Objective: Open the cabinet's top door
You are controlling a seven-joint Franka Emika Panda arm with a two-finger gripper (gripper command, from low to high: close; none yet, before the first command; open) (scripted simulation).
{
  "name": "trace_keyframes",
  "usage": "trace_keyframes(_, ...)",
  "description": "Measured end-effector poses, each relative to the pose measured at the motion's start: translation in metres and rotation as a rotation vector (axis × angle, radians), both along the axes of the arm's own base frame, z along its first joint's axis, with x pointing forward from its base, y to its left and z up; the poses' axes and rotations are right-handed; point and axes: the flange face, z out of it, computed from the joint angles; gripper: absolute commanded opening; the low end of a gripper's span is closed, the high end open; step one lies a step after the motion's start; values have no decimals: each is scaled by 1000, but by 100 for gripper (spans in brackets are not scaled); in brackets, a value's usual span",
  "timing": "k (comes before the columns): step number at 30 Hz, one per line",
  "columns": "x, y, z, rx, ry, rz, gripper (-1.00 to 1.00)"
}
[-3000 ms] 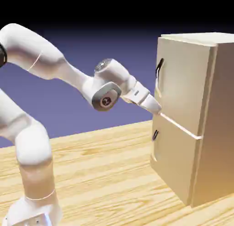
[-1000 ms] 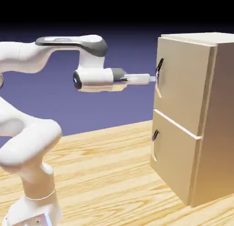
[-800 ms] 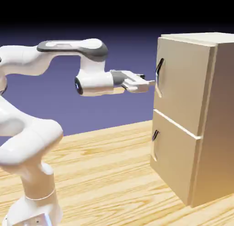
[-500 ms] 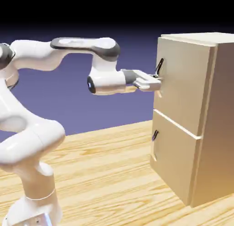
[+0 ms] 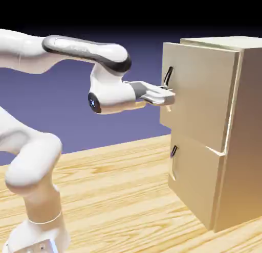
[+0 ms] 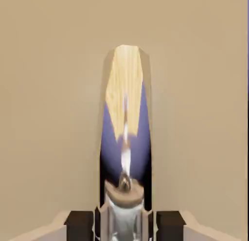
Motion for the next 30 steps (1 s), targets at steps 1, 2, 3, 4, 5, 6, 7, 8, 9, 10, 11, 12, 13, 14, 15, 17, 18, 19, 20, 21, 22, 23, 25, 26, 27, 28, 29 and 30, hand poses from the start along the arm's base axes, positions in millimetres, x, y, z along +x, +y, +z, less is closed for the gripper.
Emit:
trace_keyframes(1, -4, -4, 0, 0, 0, 21, -100)
trace_keyframes(2, -8, -8, 0, 0, 0, 42, -100)
trace_keyframes(3, -12, -12, 0, 0, 0, 63, -100)
trace_keyframes(4, -16, -17, 0, 0, 0, 83, -100)
trace_keyframes(5, -20, -21, 0, 0, 0, 104, -100)
trace_keyframes(6, -23, -25, 0, 0, 0, 124, -100)
trace_keyframes(7, -27, -30, 0, 0, 0, 144, -100)
trace_keyframes(8, -30, -34, 0, -1, 0, 164, -100)
trace_keyframes(9, -33, -39, 0, -1, 0, 184, -100)
trace_keyframes(10, -36, -43, 0, -1, 0, 203, -100)
trace_keyframes(11, -39, -48, 0, -1, 0, 223, -100)
trace_keyframes(12, -42, -52, 0, 0, 0, 243, -100)
trace_keyframes(13, -45, -57, 0, 0, 0, 262, -100)
trace_keyframes(14, -48, -62, 0, 0, 0, 282, -100)
trace_keyframes(15, -51, -67, 0, 0, 0, 302, -100)
trace_keyframes(17, -56, -77, 0, 1, -1, 342, -100)
trace_keyframes(18, -59, -82, 0, 1, -1, 363, -100)
trace_keyframes(19, -61, -87, 0, 1, -1, 384, -100)
trace_keyframes(20, -63, -93, 0, 1, -1, 406, -100)
trace_keyframes(21, -66, -98, 0, 1, -1, 428, -100)
trace_keyframes(22, -68, -104, 0, 1, -1, 451, -100)
trace_keyframes(23, -70, -111, 0, 1, -1, 474, -100)
trace_keyframes(25, -74, -124, 0, 1, -1, 524, -100)
trace_keyframes(26, -76, -131, 0, 1, -1, 551, -100)
trace_keyframes(27, -78, -139, 0, 1, -1, 579, -100)
trace_keyframes(28, -80, -146, 0, 1, 0, 607, -100)
trace_keyframes(29, -81, -154, 0, 1, 0, 636, -100)
trace_keyframes(30, -82, -162, 0, 1, 0, 665, -100)
